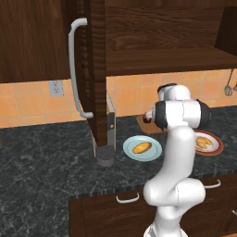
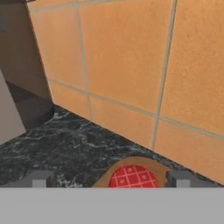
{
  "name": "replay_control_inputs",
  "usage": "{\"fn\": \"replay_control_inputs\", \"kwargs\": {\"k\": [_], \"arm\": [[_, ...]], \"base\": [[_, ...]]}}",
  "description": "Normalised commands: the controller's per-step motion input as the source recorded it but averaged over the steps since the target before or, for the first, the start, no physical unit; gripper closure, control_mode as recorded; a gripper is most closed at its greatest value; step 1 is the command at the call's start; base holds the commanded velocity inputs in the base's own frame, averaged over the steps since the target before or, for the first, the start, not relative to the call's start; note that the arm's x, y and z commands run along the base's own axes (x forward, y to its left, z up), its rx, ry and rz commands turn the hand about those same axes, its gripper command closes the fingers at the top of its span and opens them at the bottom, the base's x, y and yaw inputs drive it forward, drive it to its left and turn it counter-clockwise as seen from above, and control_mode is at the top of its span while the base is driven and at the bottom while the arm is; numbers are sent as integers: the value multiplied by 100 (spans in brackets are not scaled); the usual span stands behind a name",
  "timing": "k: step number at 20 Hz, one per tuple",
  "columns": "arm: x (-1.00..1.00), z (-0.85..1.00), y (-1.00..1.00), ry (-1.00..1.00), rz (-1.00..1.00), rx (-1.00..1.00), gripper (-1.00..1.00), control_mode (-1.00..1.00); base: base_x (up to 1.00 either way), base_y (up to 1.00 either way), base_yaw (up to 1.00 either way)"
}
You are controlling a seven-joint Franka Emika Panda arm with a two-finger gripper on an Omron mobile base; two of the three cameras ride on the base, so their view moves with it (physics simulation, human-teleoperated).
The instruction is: From the different types of pastries on the counter, select a croissant and place it on the cutting board. Then retrieve a jar of jam from the cabinet and place it alongside the croissant on the cutting board.
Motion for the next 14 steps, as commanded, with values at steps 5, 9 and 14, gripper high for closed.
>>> {"fn": "replay_control_inputs", "kwargs": {"k": [5,9,14], "arm": [[-29,18,-2,-5,0,-3,-100,-100],[-36,66,-17,0,0,-4,-100,-100],[-54,30,-8,0,0,-3,-100,-100]], "base": [[0,0,0],[0,0,0],[0,0,0]]}}
